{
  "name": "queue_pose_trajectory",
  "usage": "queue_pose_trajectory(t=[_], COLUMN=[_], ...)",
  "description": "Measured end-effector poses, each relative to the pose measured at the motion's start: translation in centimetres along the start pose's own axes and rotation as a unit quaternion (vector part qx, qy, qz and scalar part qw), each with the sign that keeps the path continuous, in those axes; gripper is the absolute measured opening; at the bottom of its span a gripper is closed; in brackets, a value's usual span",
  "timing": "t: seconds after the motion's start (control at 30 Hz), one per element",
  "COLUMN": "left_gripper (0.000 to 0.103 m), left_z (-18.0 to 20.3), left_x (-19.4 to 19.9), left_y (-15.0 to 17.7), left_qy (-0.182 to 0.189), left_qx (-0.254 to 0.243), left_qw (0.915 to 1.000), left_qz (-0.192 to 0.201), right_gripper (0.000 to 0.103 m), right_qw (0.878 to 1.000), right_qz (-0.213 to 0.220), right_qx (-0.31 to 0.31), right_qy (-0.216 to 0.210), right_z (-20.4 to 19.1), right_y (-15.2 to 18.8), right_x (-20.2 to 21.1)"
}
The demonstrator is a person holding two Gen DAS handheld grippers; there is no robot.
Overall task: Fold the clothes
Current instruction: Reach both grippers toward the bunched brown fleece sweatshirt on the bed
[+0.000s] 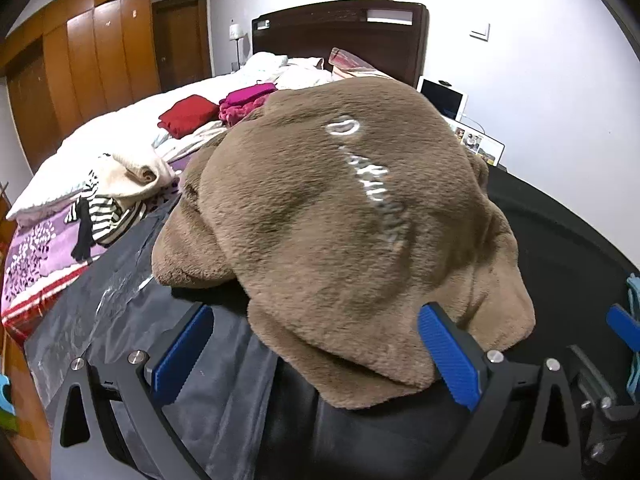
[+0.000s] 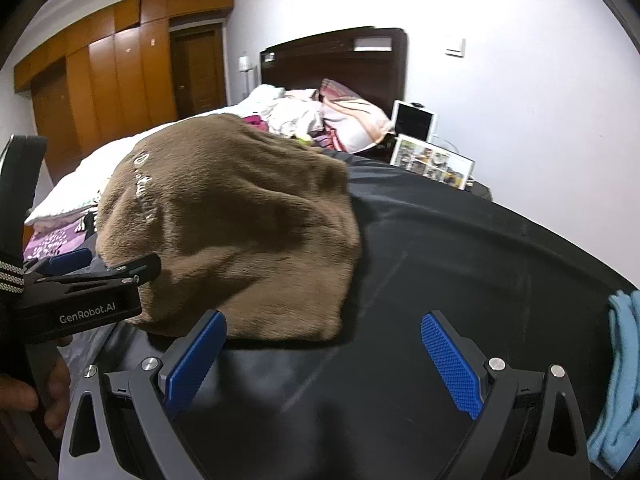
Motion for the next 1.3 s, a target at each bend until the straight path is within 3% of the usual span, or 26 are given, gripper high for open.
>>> queue_pose_trajectory(t=[0.43, 0.8, 1.1, 1.3], left_gripper=[0.103, 0.101, 0.065, 0.040], left_z=[1.4, 3.1, 3.1, 3.4], left_x=[-2.3, -3.7, -2.9, -1.4], left_y=[-0.7, -0.2, -0.2, 0.8], left_qy=[0.081, 0.097, 0.076, 0.068], left_qx=[0.019, 0.019, 0.031, 0.002], left_qw=[0.9959, 0.9942, 0.9961, 0.9974], left_qz=[-0.035, -0.043, -0.032, -0.023], right_gripper=[0.099, 0.099, 0.099, 0.099], right_qw=[1.000, 0.999, 0.999, 0.999], right_qz=[-0.021, -0.020, -0.012, -0.005], right_qx=[-0.017, -0.023, -0.022, -0.024], right_qy=[0.006, 0.013, 0.020, 0.035], right_z=[1.0, 1.8, 2.0, 2.7], right_y=[0.6, 1.1, 0.8, 0.7], right_x=[-2.4, -2.9, -2.8, -2.4])
Point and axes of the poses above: each gripper's, at about its wrist camera, not at the fingertips, and x roughly against the way its jaws point, z to its right, y to its underside, the point moved 9 cm from there along -x, roughly the way its jaws point, and after that the axes turned 6 degrees about -y, right-handed, at the moved point
